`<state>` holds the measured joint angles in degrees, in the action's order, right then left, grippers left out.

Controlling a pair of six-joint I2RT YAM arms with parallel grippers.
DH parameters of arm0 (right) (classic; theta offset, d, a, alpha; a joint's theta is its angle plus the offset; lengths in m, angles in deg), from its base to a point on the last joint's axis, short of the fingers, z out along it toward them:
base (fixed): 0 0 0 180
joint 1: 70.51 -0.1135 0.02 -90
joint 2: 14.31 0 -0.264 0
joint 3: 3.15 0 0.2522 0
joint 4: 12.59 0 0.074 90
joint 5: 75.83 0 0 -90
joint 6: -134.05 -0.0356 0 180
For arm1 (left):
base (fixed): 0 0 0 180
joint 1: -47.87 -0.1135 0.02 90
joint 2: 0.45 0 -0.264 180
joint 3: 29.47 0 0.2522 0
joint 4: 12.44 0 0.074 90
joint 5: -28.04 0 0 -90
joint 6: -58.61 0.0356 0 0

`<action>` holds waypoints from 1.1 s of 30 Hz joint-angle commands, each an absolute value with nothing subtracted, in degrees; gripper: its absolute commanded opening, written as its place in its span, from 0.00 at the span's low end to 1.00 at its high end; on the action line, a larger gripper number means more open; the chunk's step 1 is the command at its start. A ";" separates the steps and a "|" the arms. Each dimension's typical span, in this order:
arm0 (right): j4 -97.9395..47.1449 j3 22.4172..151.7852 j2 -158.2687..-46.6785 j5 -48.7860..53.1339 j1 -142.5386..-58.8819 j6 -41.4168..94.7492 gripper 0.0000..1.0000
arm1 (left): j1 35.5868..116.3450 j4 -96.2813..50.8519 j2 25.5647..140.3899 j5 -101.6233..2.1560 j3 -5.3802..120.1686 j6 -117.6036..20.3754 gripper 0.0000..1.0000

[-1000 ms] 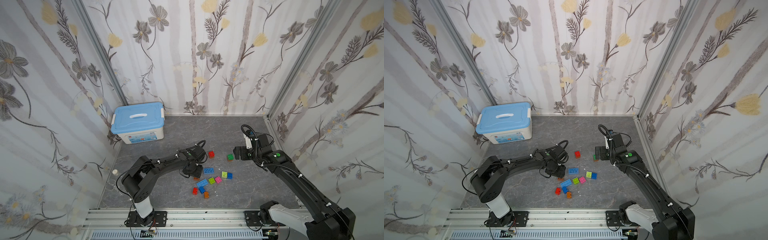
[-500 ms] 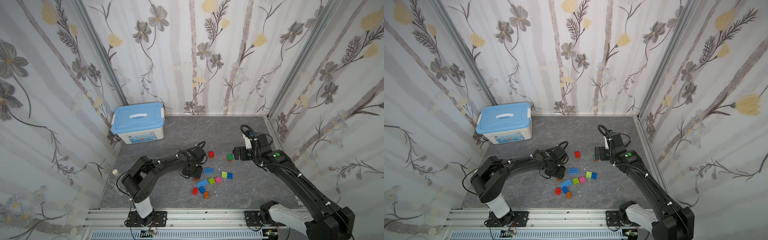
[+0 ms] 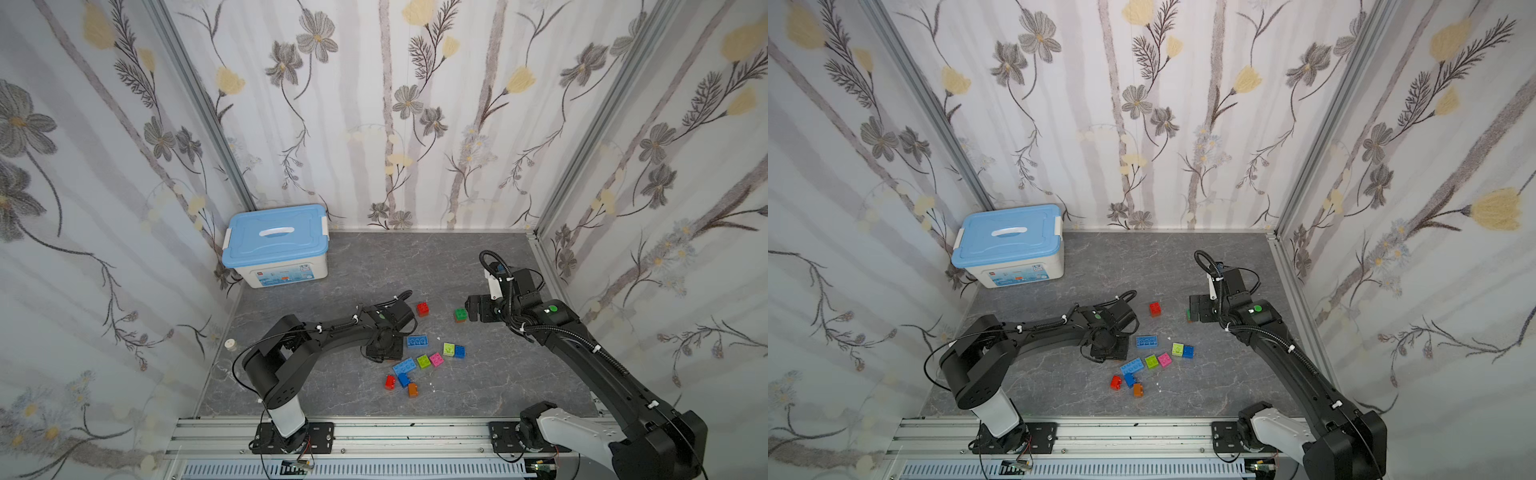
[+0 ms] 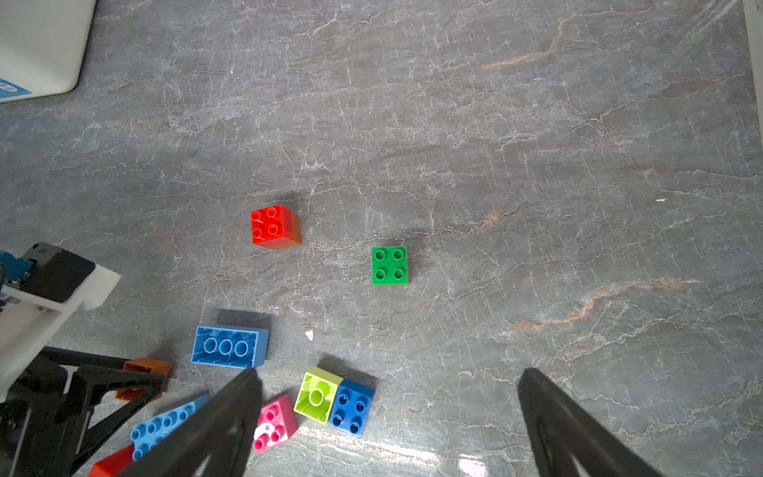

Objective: Assemble the letter h with lego
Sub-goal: Pick up the lego brick from the center of the board.

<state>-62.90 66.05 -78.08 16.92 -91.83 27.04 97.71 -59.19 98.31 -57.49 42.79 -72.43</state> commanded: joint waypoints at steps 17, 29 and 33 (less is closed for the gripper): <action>-48.64 57.29 -72.67 1.36 -96.17 33.66 0.94 | 96.32 -57.23 86.84 -49.80 43.86 -72.89 0.28; -9.06 35.84 -61.83 -11.28 -108.38 46.26 0.99 | 89.35 -45.53 71.91 -20.16 41.22 -71.12 0.29; -3.07 34.34 -62.20 -10.19 -112.80 49.73 0.95 | 89.38 -42.86 69.87 -15.91 41.09 -71.84 0.29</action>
<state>-12.76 34.80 -62.12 -8.26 -110.80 45.50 89.41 -47.28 70.38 -22.70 41.28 -72.04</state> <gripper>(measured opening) 0.959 0.345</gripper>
